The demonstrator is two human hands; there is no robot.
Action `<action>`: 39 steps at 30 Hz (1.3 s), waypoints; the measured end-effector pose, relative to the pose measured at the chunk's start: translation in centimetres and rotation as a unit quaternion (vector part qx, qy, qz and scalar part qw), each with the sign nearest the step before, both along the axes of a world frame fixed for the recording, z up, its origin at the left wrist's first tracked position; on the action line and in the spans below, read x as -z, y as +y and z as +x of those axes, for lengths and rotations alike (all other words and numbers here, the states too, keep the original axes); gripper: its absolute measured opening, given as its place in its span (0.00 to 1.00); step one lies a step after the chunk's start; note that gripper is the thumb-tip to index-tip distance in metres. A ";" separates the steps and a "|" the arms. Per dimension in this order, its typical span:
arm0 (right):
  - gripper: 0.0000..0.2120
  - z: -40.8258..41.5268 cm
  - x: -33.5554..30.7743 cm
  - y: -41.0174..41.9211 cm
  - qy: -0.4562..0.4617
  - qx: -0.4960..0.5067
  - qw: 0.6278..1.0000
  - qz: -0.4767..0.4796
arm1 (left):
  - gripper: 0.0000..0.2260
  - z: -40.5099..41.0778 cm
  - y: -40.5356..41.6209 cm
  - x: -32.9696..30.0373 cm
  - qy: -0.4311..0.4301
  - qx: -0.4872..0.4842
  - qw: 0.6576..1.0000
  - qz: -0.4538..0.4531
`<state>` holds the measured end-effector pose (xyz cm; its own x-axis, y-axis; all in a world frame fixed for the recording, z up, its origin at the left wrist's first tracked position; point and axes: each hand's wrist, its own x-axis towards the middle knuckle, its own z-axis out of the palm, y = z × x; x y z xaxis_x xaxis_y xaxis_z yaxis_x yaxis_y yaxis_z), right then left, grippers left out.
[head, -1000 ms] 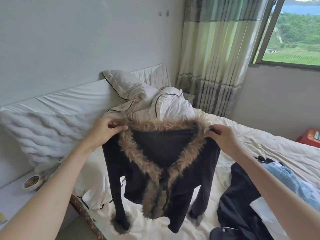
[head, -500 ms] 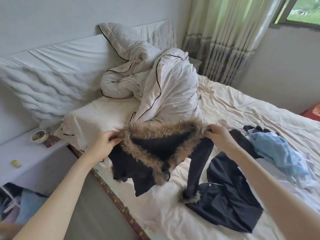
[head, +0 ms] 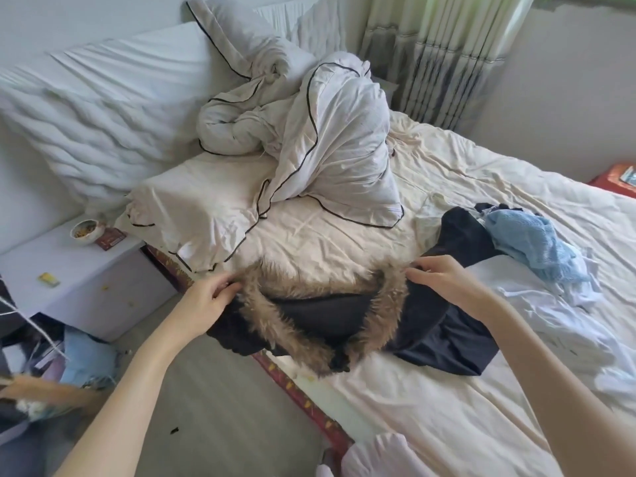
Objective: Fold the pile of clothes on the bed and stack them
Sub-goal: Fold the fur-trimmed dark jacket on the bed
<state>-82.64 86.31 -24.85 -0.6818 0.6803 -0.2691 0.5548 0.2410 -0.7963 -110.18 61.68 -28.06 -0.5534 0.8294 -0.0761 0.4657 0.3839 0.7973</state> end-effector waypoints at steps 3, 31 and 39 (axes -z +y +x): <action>0.21 1.9 0.2 -2.9 -0.068 -0.052 0.996 -0.023 | 0.12 1.3 -2.5 0.0 -0.054 0.061 0.996 -0.036; 0.12 -21.8 25.9 24.2 -0.088 0.084 0.983 0.134 | 0.12 -16.6 26.1 23.6 0.117 -0.114 0.979 -0.122; 0.13 -29.2 36.9 29.7 -0.090 0.124 0.979 0.132 | 0.12 -22.7 33.5 34.0 0.165 -0.164 0.964 -0.130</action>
